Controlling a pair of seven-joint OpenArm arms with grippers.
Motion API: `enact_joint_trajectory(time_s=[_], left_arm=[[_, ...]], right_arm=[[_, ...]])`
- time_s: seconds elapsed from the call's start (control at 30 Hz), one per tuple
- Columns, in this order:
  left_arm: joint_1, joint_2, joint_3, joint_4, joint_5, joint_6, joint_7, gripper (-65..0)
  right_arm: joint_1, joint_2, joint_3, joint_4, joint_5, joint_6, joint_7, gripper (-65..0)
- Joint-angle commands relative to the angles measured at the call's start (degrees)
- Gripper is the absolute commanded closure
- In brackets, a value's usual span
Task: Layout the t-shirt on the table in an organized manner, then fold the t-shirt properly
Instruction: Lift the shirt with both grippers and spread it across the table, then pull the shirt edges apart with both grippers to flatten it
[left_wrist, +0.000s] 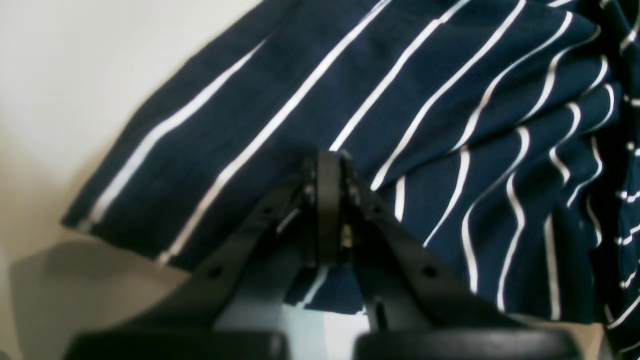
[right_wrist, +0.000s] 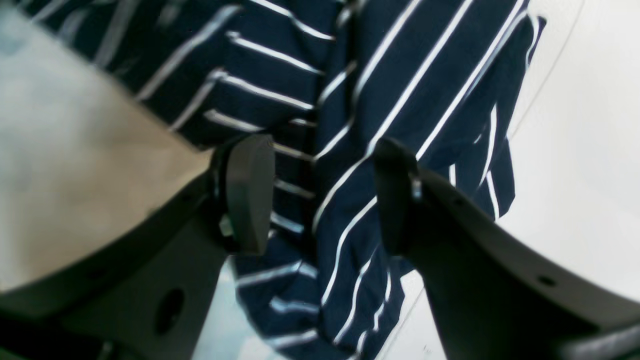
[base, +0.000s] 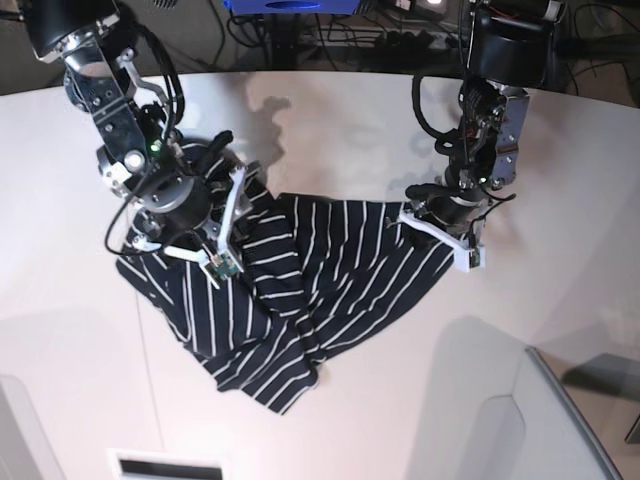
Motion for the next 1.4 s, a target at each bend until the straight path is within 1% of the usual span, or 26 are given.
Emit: enact_joint_trajectory(time_s=[0.0,0.03,0.13,0.17,0.33,0.43,0.5,0.53,0.57,0.6,0.63,0.67,0.7,0.8,0.87,0.97,1.03,1.13,1.23,1.3,1.33,1.37], left_arm=[[2.09,-0.86,0.1,-0.91,1.45,2.35,6.78,0.0],[2.79,-1.12,0.1,-0.83,1.36,2.35,6.7,0.0],[4.11,-1.65,0.01,-0.83,1.45,2.35,6.52,0.0],[4.55,-2.53,-0.08,-0.83,1.27,2.35,6.52,0.0],[6.05,-3.23,-5.18,-0.74,1.36,2.35,6.52,0.0],[6.66,-3.23,-7.99,-0.74,1.45,2.35,6.52,0.0],[7.1,-3.23,-8.34,-0.74,1.45,2.35,6.52,0.0],[7.19,-3.23,-8.25,-0.74,1.54,2.26,6.52,0.0],[7.28,-3.23,-8.17,-0.74,1.54,2.26,6.52,0.0],[7.28,-3.23,-8.08,-0.74,1.54,2.26,6.52,0.0],[7.28,-3.23,-8.08,-0.74,1.54,2.26,6.52,0.0],[7.28,-3.23,-8.08,-0.74,1.54,2.26,6.52,0.0],[7.28,-3.23,-8.08,-0.74,1.54,2.26,6.52,0.0],[7.28,-3.41,-8.61,-0.74,1.54,2.26,6.52,0.0],[7.28,-4.64,-8.17,-0.74,1.54,2.26,6.52,0.0],[7.28,-4.9,-8.52,-0.74,1.54,2.26,6.52,0.0],[7.28,-5.52,-8.25,-0.74,1.54,2.26,6.52,0.0],[7.28,-5.6,-8.08,-0.74,1.54,2.26,6.52,0.0],[7.28,-5.6,-8.08,-0.74,1.54,2.26,6.52,0.0],[7.28,-5.52,-8.08,-0.74,1.54,2.26,6.52,0.0],[7.28,-5.52,-8.08,-0.74,1.54,2.26,6.52,0.0],[7.28,-5.52,-8.08,-0.74,1.54,2.26,6.52,0.0]], right_arm=[[1.82,0.15,-0.31,-0.89,-0.21,-1.06,1.06,-31.1],[2.61,0.06,-0.31,-2.82,-0.21,-1.59,1.15,-31.1],[4.81,-1.17,-0.05,-8.45,-0.13,-1.77,1.24,-30.6],[5.6,-1.17,-0.05,-10.3,-0.13,-1.94,1.33,-30.6],[9.02,-1.08,0.04,-18.3,-0.13,-2.03,5.28,-30.5],[10.08,-0.99,0.04,-20.32,-0.13,-2.03,5.72,-30.5],[10.26,-0.99,-0.05,-21.02,-0.21,-2.03,5.9,-30.0],[10.52,-0.99,-0.05,-21.28,-0.21,-2.03,5.9,-27.0],[10.7,-0.99,-0.05,-21.28,-0.21,-2.03,5.9,-20.6],[10.78,-0.99,-0.05,-21.37,-0.21,-2.03,5.9,-12.3],[10.96,-0.9,-0.05,-21.37,-0.21,-2.03,5.81,-5.7],[11.05,-0.9,-0.05,-21.28,-0.21,-2.03,5.81,-1.1],[11.22,-0.46,-0.05,-21.2,-0.21,-2.03,5.81,0.0],[12.63,1.47,0.04,-20.84,-0.21,-2.03,5.63,-0.5],[14.04,2.88,0.04,-20.84,-0.21,-2.03,5.63,-0.5],[16.59,4.55,0.39,-21.46,-0.21,-2.03,5.63,-0.5],[17.99,4.81,3.56,-22.43,-0.21,-2.03,5.63,-0.6],[20.98,4.55,10.5,-25.59,-0.21,-2.03,5.63,-0.8],[24.67,2.61,16.3,-32.45,-0.21,-2.38,5.46,-0.9],[26.43,2.17,19.73,-37.11,-0.21,-6.34,3.35,-1.1],[26.87,2.17,20.7,-38.16,-0.21,-9.24,2.03,-1.7],[26.96,2.17,21.49,-38.08,-0.21,-12.23,1.06,-4.1]])
